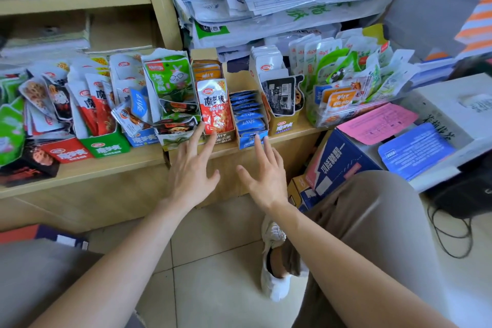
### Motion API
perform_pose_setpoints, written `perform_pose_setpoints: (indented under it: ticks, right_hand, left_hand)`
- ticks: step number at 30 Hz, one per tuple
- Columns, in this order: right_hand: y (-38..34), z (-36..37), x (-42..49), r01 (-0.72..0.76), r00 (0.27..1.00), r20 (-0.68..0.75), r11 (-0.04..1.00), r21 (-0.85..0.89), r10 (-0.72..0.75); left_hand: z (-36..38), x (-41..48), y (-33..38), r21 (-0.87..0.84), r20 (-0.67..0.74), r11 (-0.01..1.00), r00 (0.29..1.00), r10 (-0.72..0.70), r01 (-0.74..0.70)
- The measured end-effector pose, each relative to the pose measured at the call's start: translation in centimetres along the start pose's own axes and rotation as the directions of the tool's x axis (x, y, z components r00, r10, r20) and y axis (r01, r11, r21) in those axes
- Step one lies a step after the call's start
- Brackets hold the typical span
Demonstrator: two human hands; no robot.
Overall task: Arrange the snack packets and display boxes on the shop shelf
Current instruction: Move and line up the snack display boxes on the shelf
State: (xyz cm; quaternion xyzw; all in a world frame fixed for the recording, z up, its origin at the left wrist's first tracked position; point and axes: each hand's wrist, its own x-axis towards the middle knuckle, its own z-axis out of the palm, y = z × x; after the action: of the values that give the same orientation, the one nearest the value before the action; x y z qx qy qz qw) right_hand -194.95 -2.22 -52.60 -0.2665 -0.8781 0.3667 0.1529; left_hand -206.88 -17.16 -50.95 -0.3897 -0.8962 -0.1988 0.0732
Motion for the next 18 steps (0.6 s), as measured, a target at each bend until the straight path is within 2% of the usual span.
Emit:
perform_pose_setpoints:
  ticks: [4, 6, 9, 12, 14, 18]
  right_hand:
    - [-0.1, -0.4, 2.1, 0.001, 1.0, 0.031, 1.0, -0.011, -0.001]
    - [-0.1, -1.0, 2.5, -0.036, 0.996, -0.074, 0.992, 0.121, 0.045]
    - [0.1, -3.0, 3.5, -0.174, 0.908, -0.264, 0.867, 0.467, 0.325]
    - [1.2, -4.5, 5.7, -0.243, 0.84, -0.285, 0.79, 0.563, 0.462]
    - [2.0, -4.6, 7.0, -0.252, 0.847, -0.265, 0.787, 0.563, 0.461]
    - [2.7, -3.9, 8.4, -0.195, 0.891, -0.266, 0.838, 0.51, 0.369]
  left_hand:
    - [0.0, 0.0, 0.1, -0.003, 0.007, 1.0, 1.0, -0.007, 0.007]
    - [0.0, 0.1, 0.0, -0.01, 0.005, 1.0, 1.0, -0.008, 0.008]
    - [0.1, 0.1, 0.0, -0.019, 0.003, 1.0, 1.0, -0.008, 0.008]
    - [0.2, 0.1, 0.0, -0.032, 0.001, 0.999, 1.0, -0.017, 0.017]
    - [0.2, 0.1, 0.1, -0.04, -0.003, 0.999, 1.0, -0.016, 0.015]
    - [0.1, 0.1, 0.0, -0.053, 0.006, 0.998, 1.0, -0.018, 0.018]
